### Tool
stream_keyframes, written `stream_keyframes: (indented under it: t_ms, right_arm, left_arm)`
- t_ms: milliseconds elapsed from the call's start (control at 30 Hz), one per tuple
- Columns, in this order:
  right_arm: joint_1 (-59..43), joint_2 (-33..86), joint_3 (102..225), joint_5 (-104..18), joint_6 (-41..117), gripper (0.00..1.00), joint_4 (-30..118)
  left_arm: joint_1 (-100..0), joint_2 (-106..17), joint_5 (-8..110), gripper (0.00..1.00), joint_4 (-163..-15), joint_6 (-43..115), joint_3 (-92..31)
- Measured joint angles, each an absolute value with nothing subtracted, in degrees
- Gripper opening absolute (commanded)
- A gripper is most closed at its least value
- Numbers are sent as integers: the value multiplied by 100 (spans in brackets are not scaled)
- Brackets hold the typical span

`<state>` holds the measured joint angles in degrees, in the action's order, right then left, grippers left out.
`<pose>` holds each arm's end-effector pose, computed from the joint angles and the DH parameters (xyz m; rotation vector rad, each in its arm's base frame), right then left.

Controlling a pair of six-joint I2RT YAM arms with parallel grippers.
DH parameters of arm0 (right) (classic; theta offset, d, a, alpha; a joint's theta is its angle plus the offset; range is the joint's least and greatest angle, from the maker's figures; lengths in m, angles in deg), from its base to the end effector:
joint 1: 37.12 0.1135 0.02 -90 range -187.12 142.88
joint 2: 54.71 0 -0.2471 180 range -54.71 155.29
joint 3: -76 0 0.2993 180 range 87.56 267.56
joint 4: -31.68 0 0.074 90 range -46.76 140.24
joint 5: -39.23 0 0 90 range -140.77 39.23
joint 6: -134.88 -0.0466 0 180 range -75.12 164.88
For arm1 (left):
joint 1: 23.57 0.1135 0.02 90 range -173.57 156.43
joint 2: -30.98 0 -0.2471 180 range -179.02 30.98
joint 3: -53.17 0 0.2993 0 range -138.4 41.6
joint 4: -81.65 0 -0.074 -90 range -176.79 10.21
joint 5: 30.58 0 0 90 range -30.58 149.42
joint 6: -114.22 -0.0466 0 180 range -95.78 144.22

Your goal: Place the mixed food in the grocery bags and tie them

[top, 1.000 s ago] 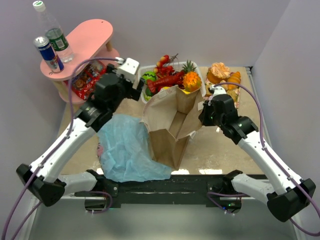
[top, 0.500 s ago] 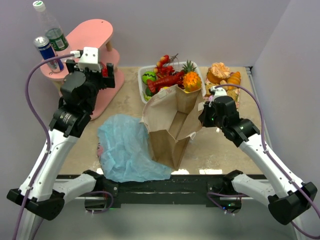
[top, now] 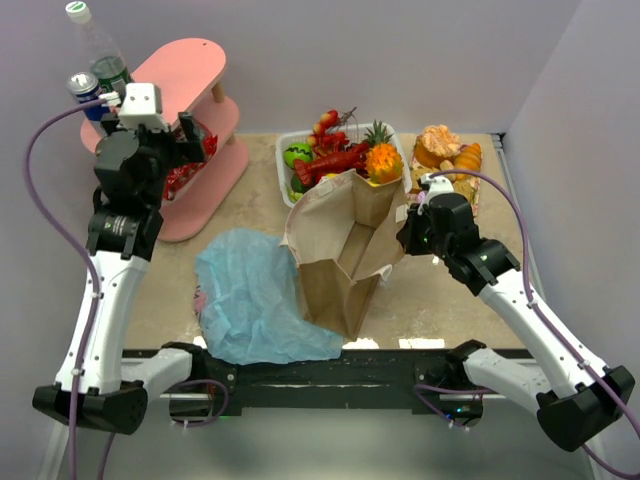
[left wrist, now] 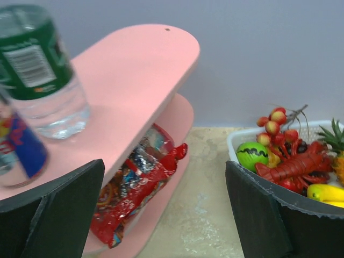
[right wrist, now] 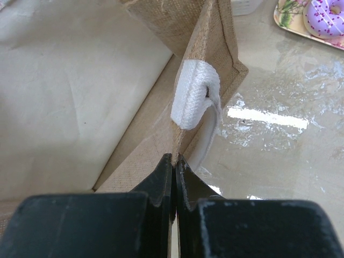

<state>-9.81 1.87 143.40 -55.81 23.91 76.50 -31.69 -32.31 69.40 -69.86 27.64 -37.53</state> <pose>0.2486 0.1238 0.3086 -0.0698 2.1865 0.3877 0.2927 -0.0336 0.4698 -0.0706 1.5878 -0.0187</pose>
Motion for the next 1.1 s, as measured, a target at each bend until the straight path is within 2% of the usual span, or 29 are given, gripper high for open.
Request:
stream_keyframes:
  t_ms: [333, 733, 1100]
  right_arm:
    - [-981, 196, 14329, -5526, 2415, 0, 7610]
    - [-981, 174, 14329, -5436, 2417, 0, 7593]
    - [-981, 115, 14329, -5395, 2415, 0, 7582]
  left_arm:
    - [-1703, -2448, 6773, 100, -6936, 2764, -3513]
    - [-1137, -2772, 6885, 99, -7185, 2727, -3290]
    - [-903, -3095, 6784, 93, -8070, 2659, -3016]
